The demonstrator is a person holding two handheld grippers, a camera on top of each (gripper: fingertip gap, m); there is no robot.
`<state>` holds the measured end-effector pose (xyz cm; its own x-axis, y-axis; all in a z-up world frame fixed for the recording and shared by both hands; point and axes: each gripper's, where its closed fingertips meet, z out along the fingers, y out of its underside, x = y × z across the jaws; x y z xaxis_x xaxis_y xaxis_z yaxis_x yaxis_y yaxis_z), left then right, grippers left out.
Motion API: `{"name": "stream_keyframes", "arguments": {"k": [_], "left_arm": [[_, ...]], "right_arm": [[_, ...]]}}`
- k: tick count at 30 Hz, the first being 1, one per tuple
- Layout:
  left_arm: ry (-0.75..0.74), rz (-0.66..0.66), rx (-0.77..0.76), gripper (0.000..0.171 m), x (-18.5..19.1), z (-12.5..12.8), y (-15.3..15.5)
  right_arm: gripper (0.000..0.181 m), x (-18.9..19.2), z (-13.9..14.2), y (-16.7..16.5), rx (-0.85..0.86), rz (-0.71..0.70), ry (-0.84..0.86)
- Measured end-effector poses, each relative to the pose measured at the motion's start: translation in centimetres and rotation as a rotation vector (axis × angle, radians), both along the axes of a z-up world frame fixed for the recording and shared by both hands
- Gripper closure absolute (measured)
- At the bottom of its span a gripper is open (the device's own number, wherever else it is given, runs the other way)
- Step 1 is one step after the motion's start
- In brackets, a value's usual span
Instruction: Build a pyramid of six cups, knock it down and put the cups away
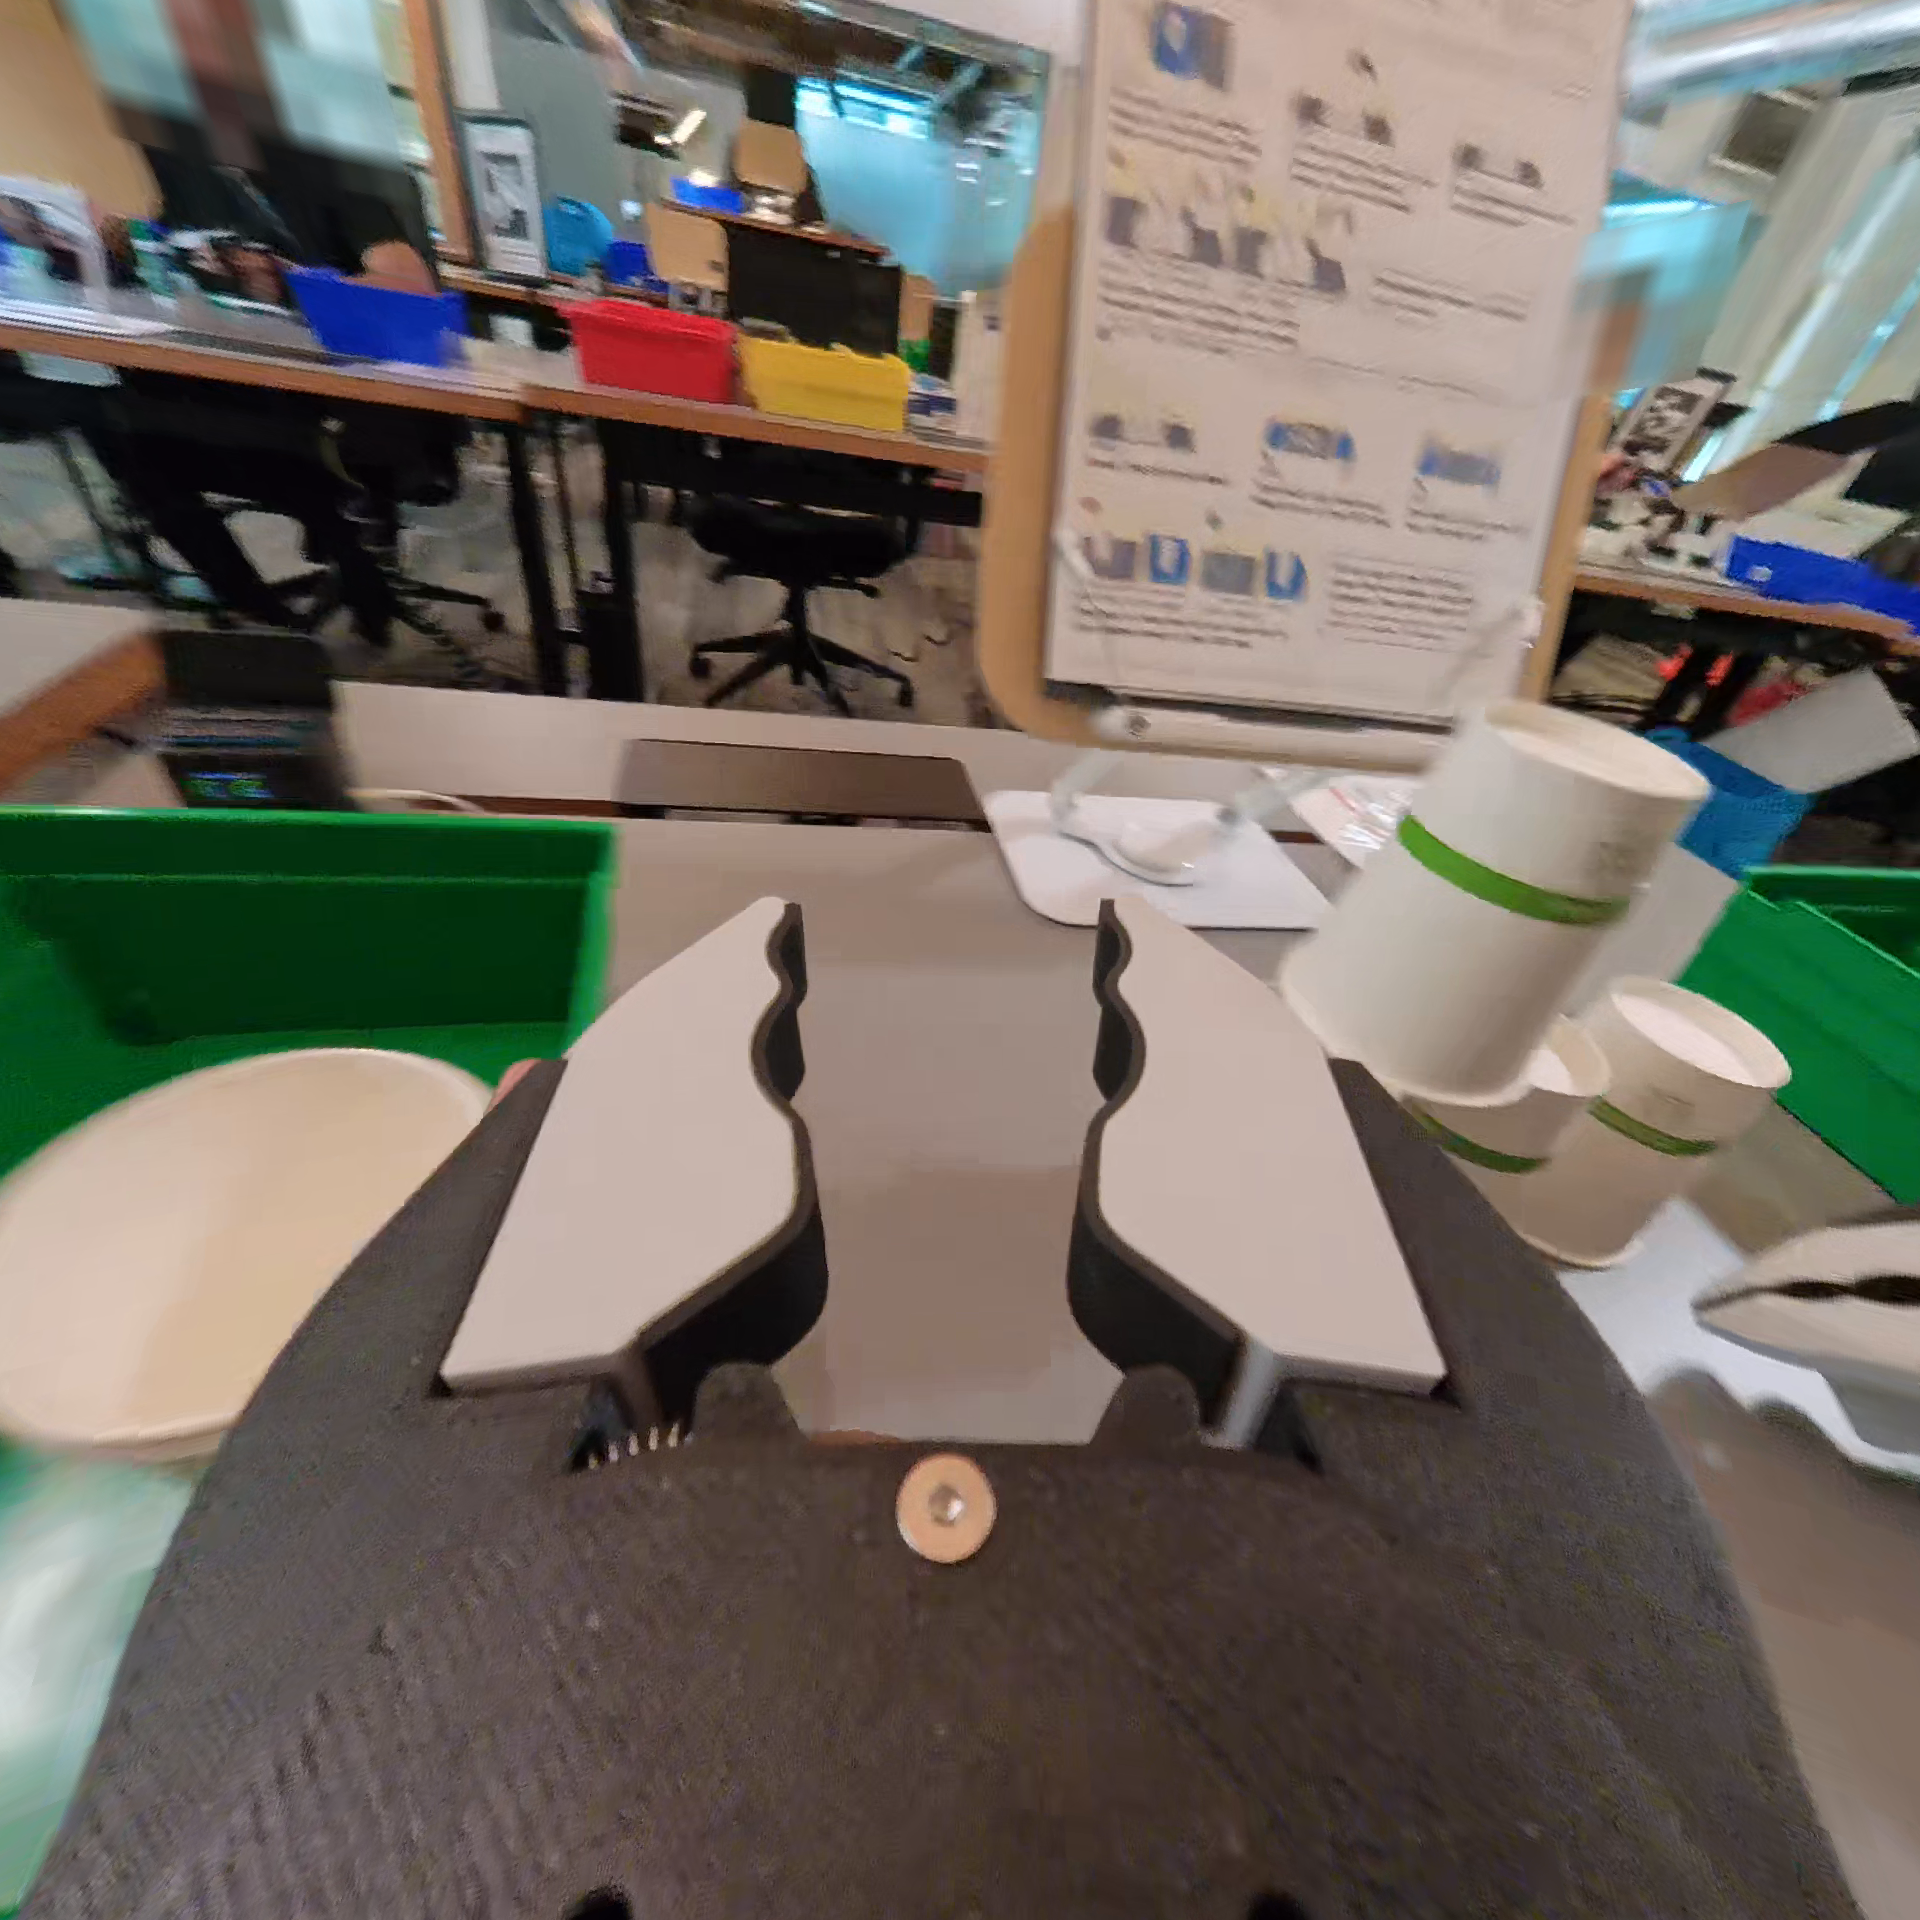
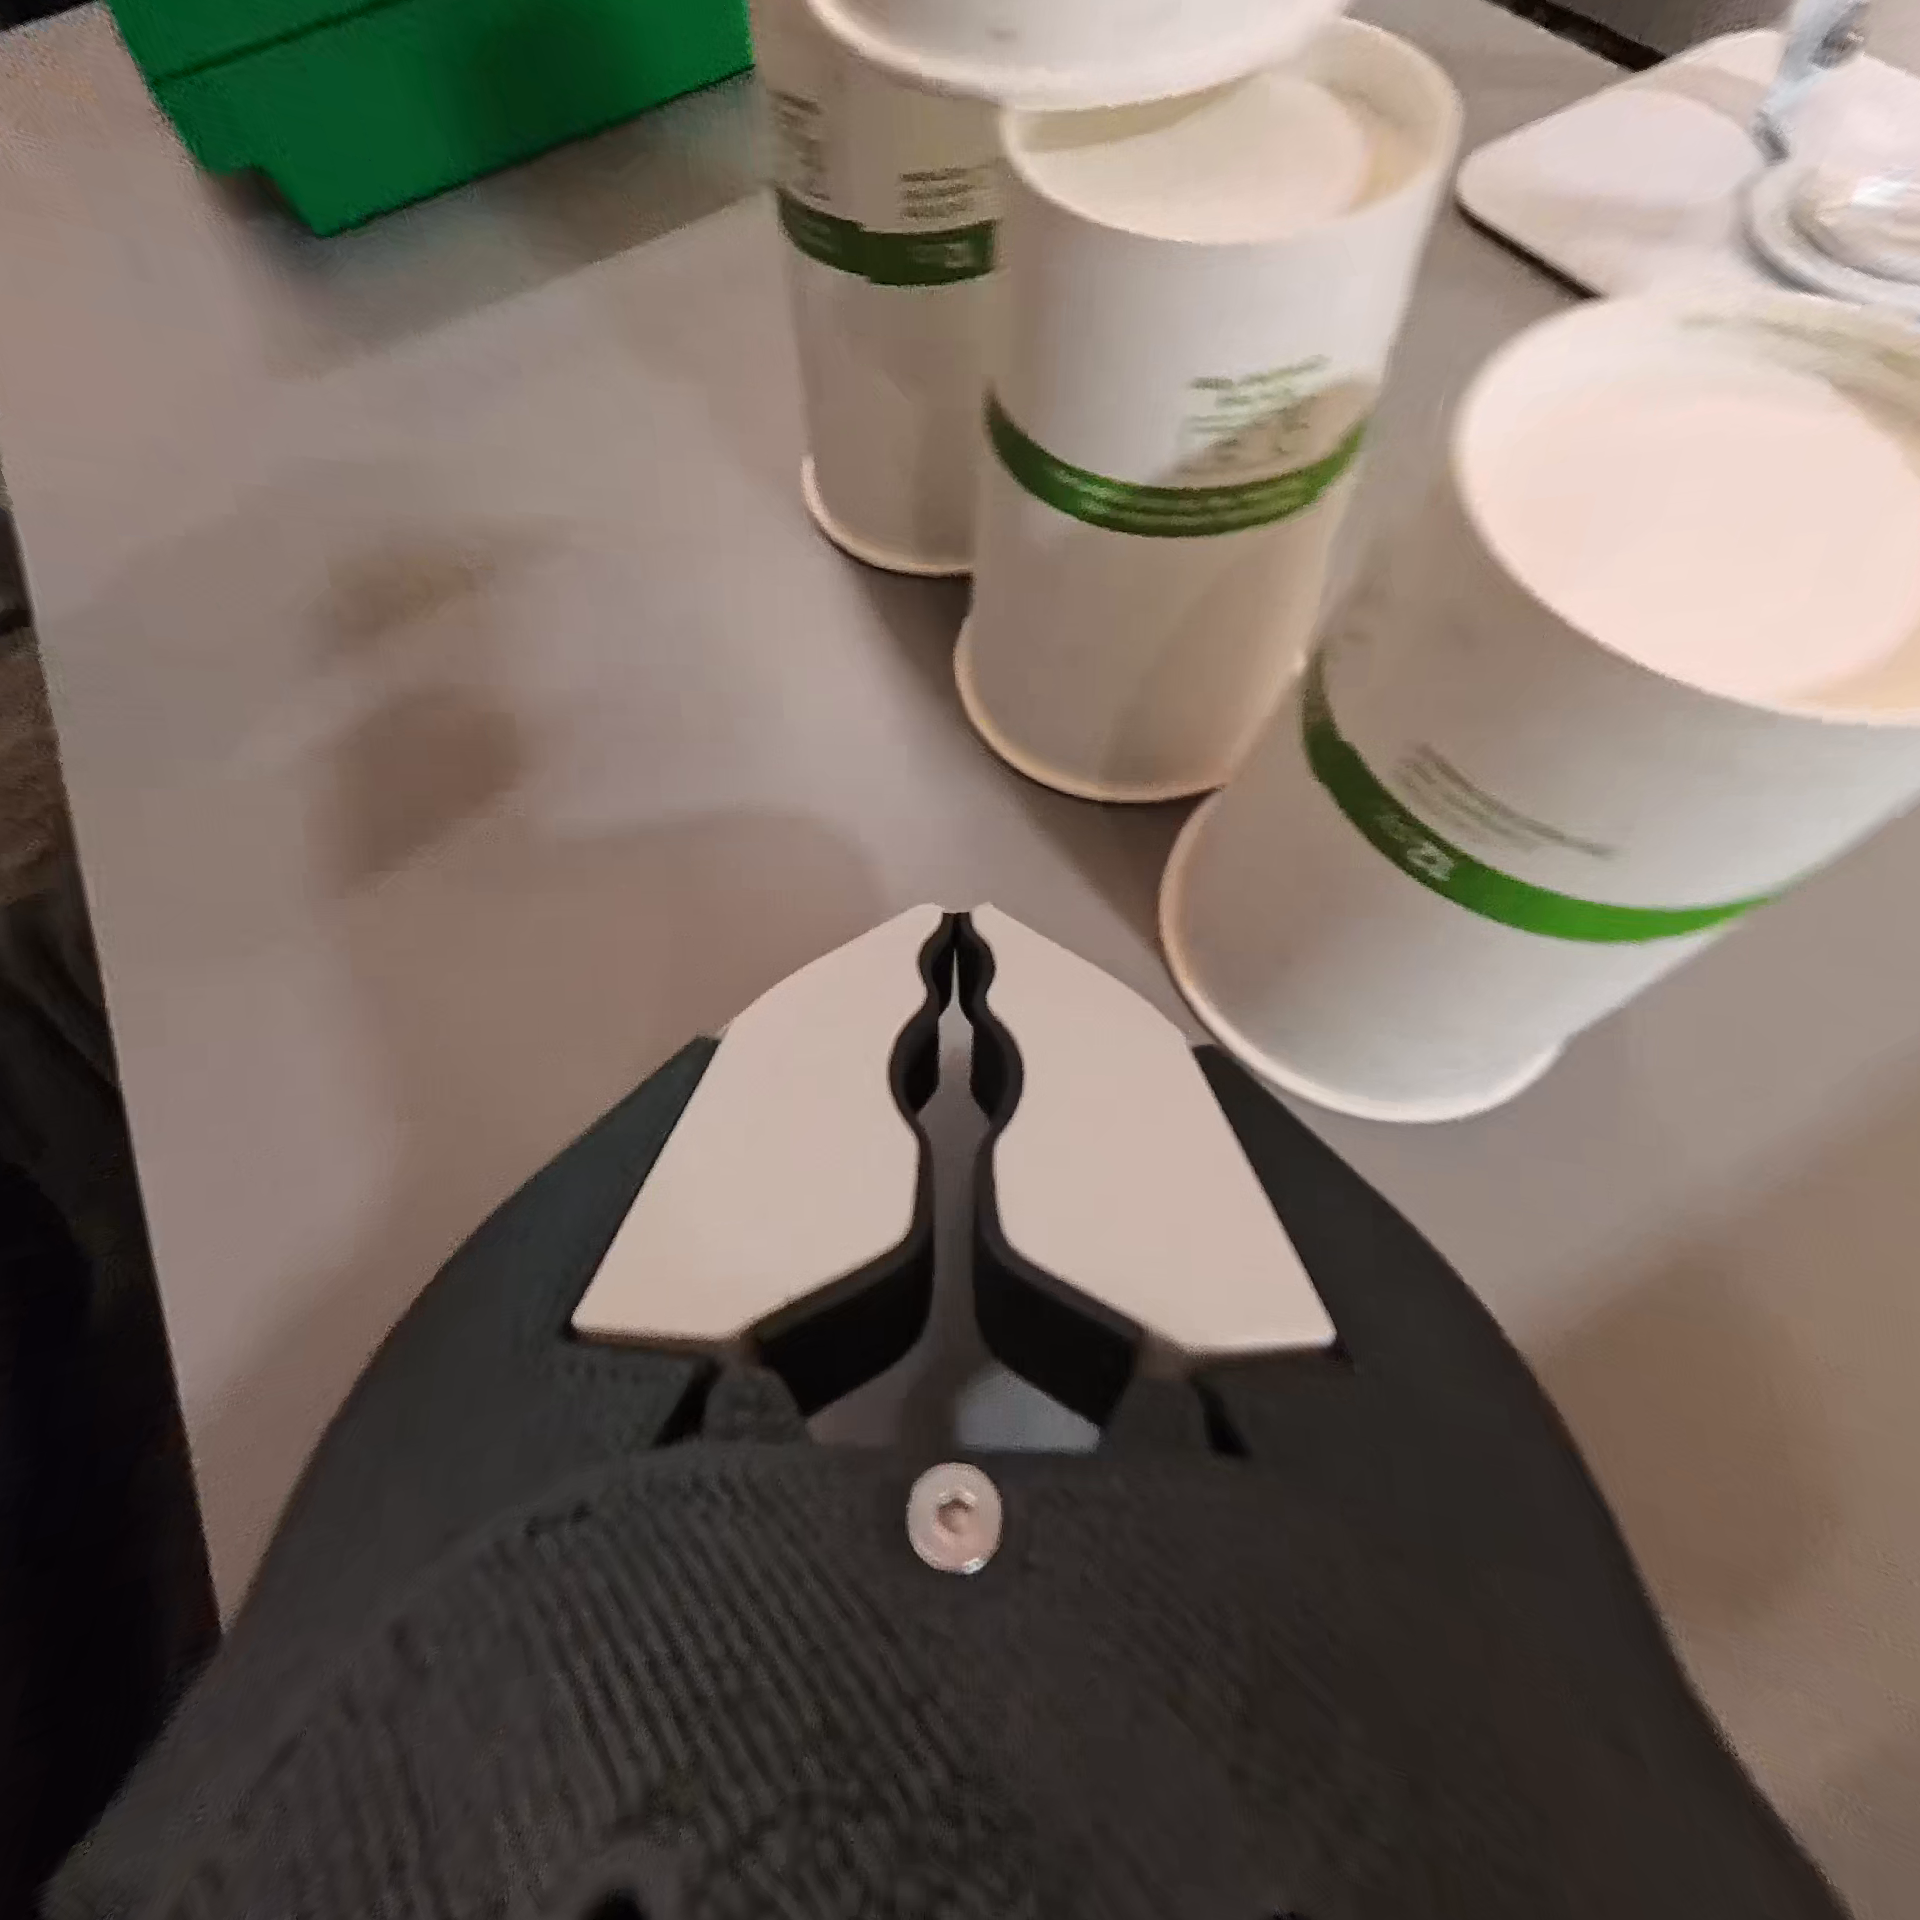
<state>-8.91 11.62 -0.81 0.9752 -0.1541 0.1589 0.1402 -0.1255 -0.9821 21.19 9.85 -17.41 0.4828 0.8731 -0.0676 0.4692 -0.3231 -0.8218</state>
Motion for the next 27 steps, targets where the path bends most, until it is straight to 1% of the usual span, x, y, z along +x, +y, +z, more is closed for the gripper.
{"name": "stream_keyframes", "arguments": {"k": [1,3,5,6,8,10,12,14,16,20,22,24,27], "left_arm": [[0.012,0.020,-0.012,0.119,-2.1,0.6,-0.4],[0.052,0.055,-0.064,0.124,-6.2,0.7,-1.3],[0.082,0.075,-0.137,0.126,-9.5,-0.7,-2.3],[0.099,0.046,-0.186,0.128,-10.2,-1.8,-2.7],[0.159,-0.026,-0.303,0.130,-10.7,-4.5,-3.5],[0.307,-0.035,-0.368,0.132,-11.2,-6.6,-3.7],[0.459,-0.026,-0.394,0.136,-11.4,-7.8,-3.7],[0.544,-0.012,-0.386,0.139,-11.3,-8.2,-3.3],[0.554,-0.009,-0.385,0.144,-11.2,-8.4,-2.9],[0.570,-0.040,-0.435,0.152,-11.0,-9.7,-3.0],[0.581,-0.038,-0.424,0.157,-11.1,-9.6,-3.0],[0.561,-0.042,-0.420,0.165,-11.0,-9.3,-3.0],[0.531,-0.041,-0.417,0.163,-11.2,-9.0,-3.2]], "right_arm": [[0.181,-0.5,0.0,-0.4,0.007,0.025,-0.005],[0.181,-1.3,-0.1,-1.2,0.019,0.068,-0.013],[0.181,-2.0,-0.2,-1.8,0.026,0.099,-0.021],[0.181,-2.3,-0.3,-2.0,0.026,0.109,-0.024],[0.181,-2.7,-0.5,-2.3,0.020,0.123,-0.031],[0.181,-2.9,-0.6,-2.5,0.016,0.131,-0.038],[0.181,-2.9,-0.7,-2.6,0.017,0.132,-0.041],[0.181,-2.9,-0.6,-2.6,0.017,0.132,-0.037],[0.181,-2.9,-0.6,-2.6,0.015,0.131,-0.033],[0.181,-2.8,-0.6,-2.5,0.016,0.129,-0.034],[0.181,-2.8,-0.5,-2.5,0.017,0.130,-0.033],[0.181,-2.9,-0.6,-2.6,0.015,0.133,-0.033],[0.181,-2.9,-0.7,-2.7,0.017,0.137,-0.041]]}}
